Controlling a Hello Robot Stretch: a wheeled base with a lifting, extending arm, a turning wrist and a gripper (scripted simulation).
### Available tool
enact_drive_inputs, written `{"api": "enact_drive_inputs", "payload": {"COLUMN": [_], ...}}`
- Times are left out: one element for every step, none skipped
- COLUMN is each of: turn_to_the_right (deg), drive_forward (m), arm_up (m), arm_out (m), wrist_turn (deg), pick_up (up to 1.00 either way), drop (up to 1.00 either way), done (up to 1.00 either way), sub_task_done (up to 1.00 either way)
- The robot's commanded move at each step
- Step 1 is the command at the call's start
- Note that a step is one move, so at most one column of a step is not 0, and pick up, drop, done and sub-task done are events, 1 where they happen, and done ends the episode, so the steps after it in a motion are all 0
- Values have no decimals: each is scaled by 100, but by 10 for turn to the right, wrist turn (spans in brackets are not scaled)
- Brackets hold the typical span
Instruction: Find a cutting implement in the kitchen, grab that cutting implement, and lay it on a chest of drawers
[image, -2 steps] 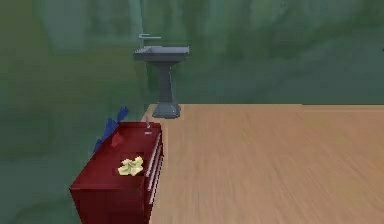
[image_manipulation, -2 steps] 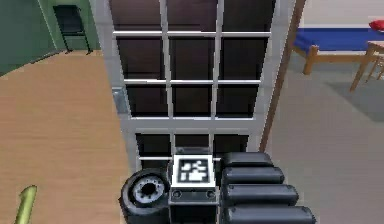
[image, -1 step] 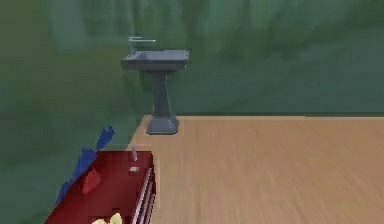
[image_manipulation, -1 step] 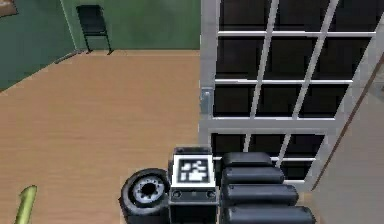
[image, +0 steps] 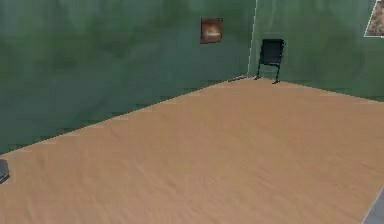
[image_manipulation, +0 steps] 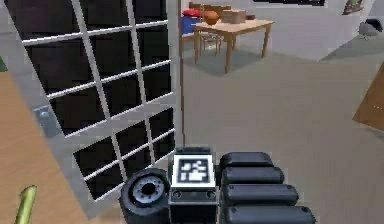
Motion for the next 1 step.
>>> {"api": "enact_drive_inputs", "payload": {"turn_to_the_right": [450], "drive_forward": [0], "arm_up": [0], "arm_out": [0], "wrist_turn": [0], "pick_up": [0], "drop": [0], "done": [0], "sub_task_done": [0]}}
